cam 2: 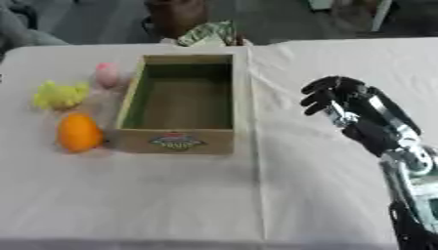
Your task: Pick up objects on the table and place them in the box.
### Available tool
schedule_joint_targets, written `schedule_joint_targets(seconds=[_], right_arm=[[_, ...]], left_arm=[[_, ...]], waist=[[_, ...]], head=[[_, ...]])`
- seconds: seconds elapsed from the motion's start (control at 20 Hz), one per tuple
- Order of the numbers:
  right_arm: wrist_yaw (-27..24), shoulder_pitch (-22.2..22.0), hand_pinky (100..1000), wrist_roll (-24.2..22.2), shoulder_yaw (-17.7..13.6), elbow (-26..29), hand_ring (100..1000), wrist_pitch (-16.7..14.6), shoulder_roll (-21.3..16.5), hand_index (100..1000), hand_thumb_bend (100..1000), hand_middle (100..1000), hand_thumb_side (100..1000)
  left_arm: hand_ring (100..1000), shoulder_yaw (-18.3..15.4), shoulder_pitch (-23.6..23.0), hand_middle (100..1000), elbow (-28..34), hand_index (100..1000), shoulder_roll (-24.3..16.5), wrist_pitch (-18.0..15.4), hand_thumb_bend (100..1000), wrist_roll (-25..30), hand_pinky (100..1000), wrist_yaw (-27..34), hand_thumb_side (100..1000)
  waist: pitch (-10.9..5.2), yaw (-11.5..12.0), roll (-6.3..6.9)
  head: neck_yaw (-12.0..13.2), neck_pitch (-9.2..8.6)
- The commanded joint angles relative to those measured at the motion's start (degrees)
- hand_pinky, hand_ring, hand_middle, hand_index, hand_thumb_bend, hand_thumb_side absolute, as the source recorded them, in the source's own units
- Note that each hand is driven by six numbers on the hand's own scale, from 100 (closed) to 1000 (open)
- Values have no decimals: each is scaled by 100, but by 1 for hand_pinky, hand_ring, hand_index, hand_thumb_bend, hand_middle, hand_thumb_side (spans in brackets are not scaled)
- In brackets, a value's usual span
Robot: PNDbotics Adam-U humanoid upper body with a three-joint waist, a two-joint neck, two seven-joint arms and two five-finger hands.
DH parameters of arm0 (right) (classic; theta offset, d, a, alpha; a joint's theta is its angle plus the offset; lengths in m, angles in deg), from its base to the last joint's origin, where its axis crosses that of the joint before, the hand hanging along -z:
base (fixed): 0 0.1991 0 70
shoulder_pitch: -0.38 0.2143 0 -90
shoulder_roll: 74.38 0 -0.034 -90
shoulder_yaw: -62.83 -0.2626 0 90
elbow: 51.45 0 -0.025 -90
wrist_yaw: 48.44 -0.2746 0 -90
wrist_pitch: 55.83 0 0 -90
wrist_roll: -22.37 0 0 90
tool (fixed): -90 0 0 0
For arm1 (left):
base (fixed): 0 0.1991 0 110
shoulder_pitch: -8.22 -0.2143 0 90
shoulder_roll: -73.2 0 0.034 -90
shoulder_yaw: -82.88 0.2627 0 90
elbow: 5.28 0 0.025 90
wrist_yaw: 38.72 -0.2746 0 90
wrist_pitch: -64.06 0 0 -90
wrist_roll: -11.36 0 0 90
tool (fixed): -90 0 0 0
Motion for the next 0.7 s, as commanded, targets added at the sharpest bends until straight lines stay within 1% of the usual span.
schedule_joint_targets(seconds=[0.05, 0.15, 0.25, 0.35, 0.45, 0.7], right_arm=[[-8, 32, 617, -23, 7, 69, 669, 1, -134, 713, 100, 675, 486], [-10, 32, 617, -37, 20, 65, 669, 1, -136, 713, 100, 674, 487], [-11, 34, 617, -50, 33, 62, 669, 3, -132, 713, 100, 674, 487], [-8, 33, 617, -65, 45, 59, 669, 3, -125, 713, 100, 675, 489], [-4, 29, 617, -71, 47, 56, 669, 1, -125, 713, 100, 674, 489], [0, 28, 617, -77, 51, 53, 669, -7, -122, 713, 100, 675, 491]], left_arm=[[647, 206, 267, 642, -149, 758, -546, -84, 100, 381, 655, -260, 407], [645, 406, 508, 641, -355, 768, -678, -121, 100, 586, 654, -350, 362], [647, 661, 785, 645, -660, 777, -774, -151, 100, 781, 657, -451, 350], [653, 898, 1060, 653, -1012, 788, -782, -178, 100, 971, 664, -597, 349], [659, 1080, 1319, 660, -1404, 800, -680, -215, 100, 1146, 671, -792, 349], [661, 1369, 1746, 670, -2326, 824, -358, -400, 157, 1630, 687, -1291, 386]], waist=[[-75, -6, 9], [-84, -19, 12], [-89, -39, 15], [-89, -59, 14], [-86, -74, 7], [-75, -87, -2]], head=[[3, -13], [12, 2], [31, 12], [38, 18], [37, 28], [45, 39]])
